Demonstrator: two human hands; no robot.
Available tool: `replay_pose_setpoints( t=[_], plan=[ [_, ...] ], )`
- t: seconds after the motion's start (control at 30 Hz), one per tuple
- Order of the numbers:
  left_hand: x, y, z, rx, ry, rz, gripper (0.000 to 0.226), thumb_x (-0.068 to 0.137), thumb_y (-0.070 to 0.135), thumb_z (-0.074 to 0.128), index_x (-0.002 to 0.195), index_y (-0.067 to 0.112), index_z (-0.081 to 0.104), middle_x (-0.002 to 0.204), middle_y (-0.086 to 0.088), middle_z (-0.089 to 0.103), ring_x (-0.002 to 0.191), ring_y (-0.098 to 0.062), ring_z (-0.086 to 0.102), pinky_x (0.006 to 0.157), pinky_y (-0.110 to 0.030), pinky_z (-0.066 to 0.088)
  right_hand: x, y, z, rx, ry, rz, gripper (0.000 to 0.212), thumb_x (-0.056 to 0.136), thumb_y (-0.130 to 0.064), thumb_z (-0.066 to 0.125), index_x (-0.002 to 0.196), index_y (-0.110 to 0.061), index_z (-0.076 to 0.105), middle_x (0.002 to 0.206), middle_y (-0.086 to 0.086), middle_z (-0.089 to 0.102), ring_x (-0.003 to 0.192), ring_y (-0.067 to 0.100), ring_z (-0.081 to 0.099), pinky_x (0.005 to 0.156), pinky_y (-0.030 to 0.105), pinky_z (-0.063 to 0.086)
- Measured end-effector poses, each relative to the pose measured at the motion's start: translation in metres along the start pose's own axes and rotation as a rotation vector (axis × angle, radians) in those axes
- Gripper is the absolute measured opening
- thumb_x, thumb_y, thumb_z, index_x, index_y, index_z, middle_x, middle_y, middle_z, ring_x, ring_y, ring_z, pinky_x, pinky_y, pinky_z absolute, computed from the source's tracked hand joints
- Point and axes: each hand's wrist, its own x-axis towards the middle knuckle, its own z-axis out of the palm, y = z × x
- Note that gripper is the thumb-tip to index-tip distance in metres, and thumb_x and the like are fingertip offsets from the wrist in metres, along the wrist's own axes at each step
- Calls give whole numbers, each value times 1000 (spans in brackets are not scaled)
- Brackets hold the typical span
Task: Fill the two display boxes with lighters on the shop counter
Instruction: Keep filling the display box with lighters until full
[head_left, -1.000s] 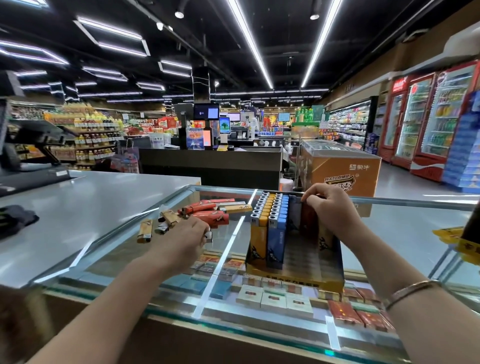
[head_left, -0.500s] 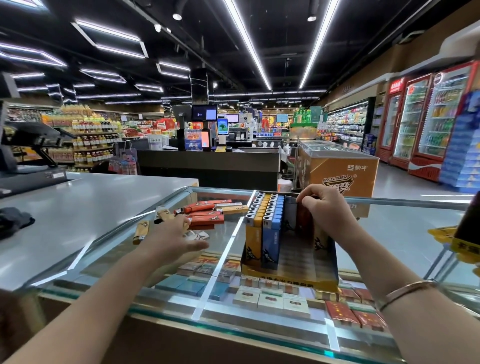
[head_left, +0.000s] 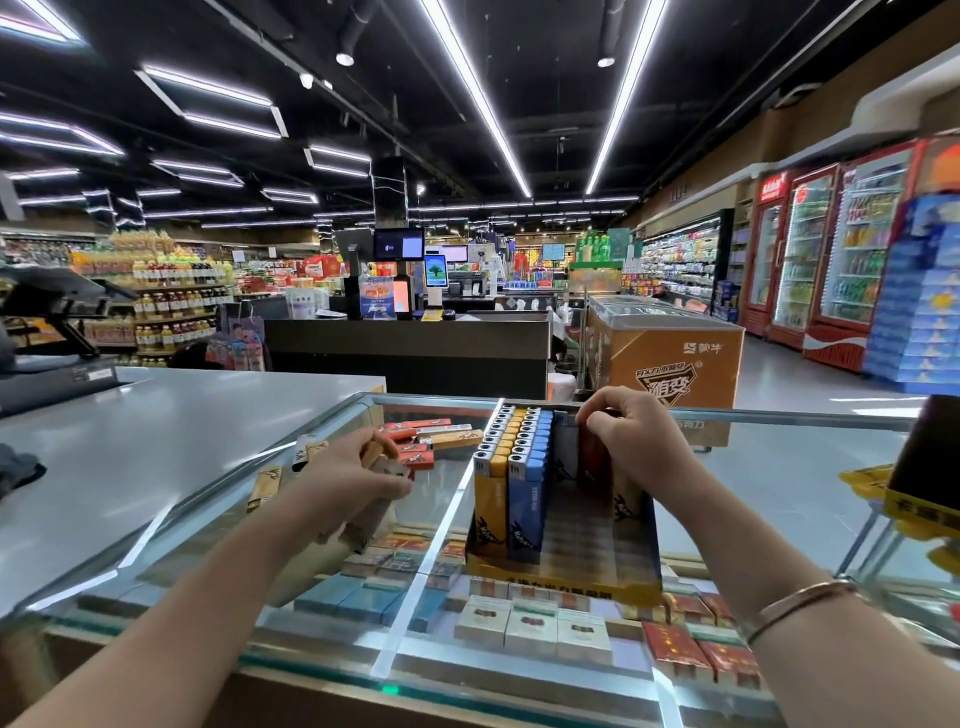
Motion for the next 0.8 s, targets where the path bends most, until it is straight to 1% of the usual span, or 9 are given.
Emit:
replay_pose_setpoints(
  t=[0.07,0.17,0.3,0.43,0.5,0.57,0.63,0.73,0.8],
  plan=[
    [0,13,-2,-219,59,20,27,77,19,72,94,28,54,96,-7,55,79,-21,62,52,-27,51,0,-1,-1,-14,-6,0,20,85,-6,53,73,-17,64,70,-1,61,64,14,57,56,26,48],
    [2,42,-1,-470,77,83,17,80,22,68,94,26,58,101,-13,59,87,-31,64,60,-39,57,-1,-2,-3,-18,5,4,17,84,-7,54,75,-16,66,71,0,63,70,20,61,66,34,52],
    [5,93,14,-725,37,266,17,80,18,64,96,19,58,101,-12,63,77,-13,68,55,-27,53,-4,-6,-6,-33,16,-17,15,84,-9,56,76,-17,66,72,-5,62,70,14,60,67,33,53],
    [10,125,42,-753,84,362,37,66,30,70,97,17,56,98,-10,62,75,-10,66,55,-20,52,-5,-16,-10,-2,88,-118,19,81,-10,61,73,-27,62,82,-8,63,83,3,57,72,21,45],
    [14,134,55,-763,140,395,40,64,31,72,97,16,54,90,-6,60,64,-2,64,54,-18,51,-7,-24,-14,95,88,-164,24,80,-7,65,77,-30,61,82,-7,65,84,6,60,79,26,48],
    [17,138,64,-786,178,419,36,68,29,73,95,17,53,85,-3,58,60,0,62,52,-15,49,-10,-31,-17,155,38,-192,32,78,-4,69,88,-33,59,80,-5,66,83,10,63,82,37,52],
    [18,135,69,-784,214,443,35,67,32,73,93,20,52,85,-4,57,58,0,61,49,-13,47,-13,-37,-17,197,-59,-232,40,78,-7,71,99,-37,54,80,-2,68,81,10,64,81,37,53],
    [16,127,69,-792,259,491,40,63,38,73,93,22,53,80,-3,59,54,0,60,46,-13,45,-17,-45,-11,320,-155,-312,36,79,-18,71,103,-39,53,83,-2,70,78,9,66,73,23,53],
    [17,126,65,-789,237,505,39,65,38,72,94,21,54,72,3,60,53,-1,61,45,-13,45,-18,-49,-8,367,-124,-310,30,82,-17,68,102,-35,55,80,2,70,72,17,65,69,30,54]
  ],
)
